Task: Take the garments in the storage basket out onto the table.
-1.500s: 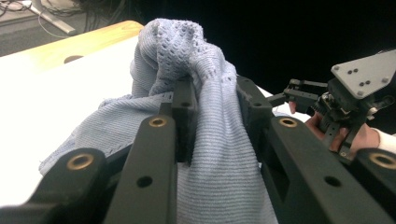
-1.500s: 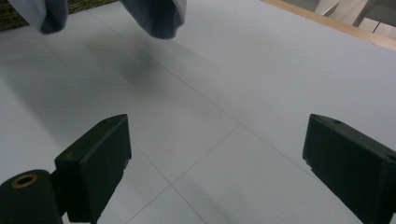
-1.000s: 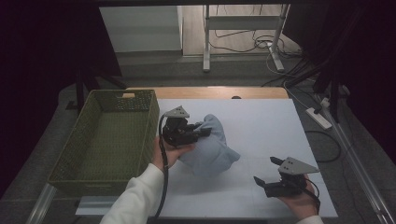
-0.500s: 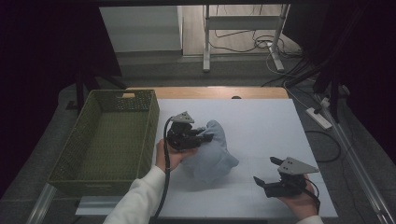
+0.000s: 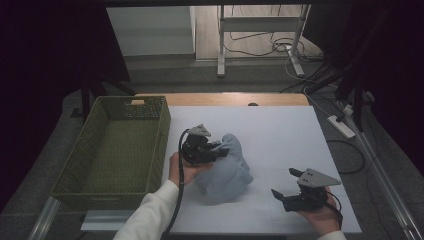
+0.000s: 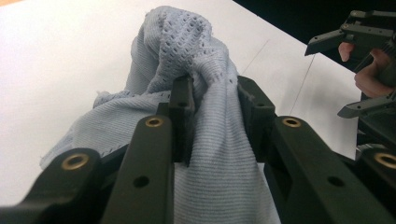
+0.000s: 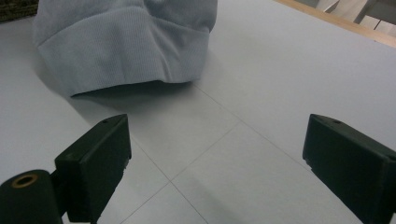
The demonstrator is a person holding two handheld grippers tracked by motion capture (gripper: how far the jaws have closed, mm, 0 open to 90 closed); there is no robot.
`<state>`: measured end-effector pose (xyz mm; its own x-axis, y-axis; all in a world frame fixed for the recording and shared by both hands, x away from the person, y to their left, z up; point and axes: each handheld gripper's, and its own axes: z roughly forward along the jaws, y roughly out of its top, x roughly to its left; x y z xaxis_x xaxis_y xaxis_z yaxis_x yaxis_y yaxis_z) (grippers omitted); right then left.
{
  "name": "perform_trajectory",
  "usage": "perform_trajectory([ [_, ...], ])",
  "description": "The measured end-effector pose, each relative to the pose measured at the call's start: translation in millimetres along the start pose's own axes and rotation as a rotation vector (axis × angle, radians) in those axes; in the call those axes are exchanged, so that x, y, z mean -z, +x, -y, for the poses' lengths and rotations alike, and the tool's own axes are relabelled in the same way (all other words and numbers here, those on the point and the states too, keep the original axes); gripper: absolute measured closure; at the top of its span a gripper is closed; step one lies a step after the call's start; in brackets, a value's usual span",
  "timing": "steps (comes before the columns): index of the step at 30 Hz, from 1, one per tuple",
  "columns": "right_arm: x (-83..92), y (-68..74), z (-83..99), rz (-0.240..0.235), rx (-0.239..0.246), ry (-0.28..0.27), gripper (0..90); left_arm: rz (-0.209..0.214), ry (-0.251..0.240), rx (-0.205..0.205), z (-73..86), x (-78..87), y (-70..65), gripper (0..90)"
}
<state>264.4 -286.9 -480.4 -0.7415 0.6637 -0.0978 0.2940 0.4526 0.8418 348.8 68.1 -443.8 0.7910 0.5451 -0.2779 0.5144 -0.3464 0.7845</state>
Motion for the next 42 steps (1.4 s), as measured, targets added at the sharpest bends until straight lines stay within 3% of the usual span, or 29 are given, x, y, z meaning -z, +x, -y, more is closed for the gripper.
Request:
perform_trajectory([
  [5,0.2,0.0,-0.1,0.001,0.0,-0.001,8.2,-0.006,-0.024,-0.015,-1.2,3.9,-2.2,58.6],
  [9,-0.1,0.0,0.0,0.0,-0.001,0.0,8.2,-0.023,-0.031,-0.034,-4.4,8.0,-6.8,38.7],
  [14,0.0,0.2,-0.1,0.0,0.0,-0.001,8.2,-0.05,-0.043,-0.07,-5.9,15.0,-14.9,30.5],
  [24,0.0,0.6,-0.3,-0.001,-0.001,-0.001,8.2,-0.061,-0.112,-0.051,-3.8,41.1,-17.0,28.1],
  [42,-0.4,1.3,-0.5,0.001,0.001,-0.001,8.2,-0.114,-0.131,-0.048,18.1,86.5,-14.4,27.7],
])
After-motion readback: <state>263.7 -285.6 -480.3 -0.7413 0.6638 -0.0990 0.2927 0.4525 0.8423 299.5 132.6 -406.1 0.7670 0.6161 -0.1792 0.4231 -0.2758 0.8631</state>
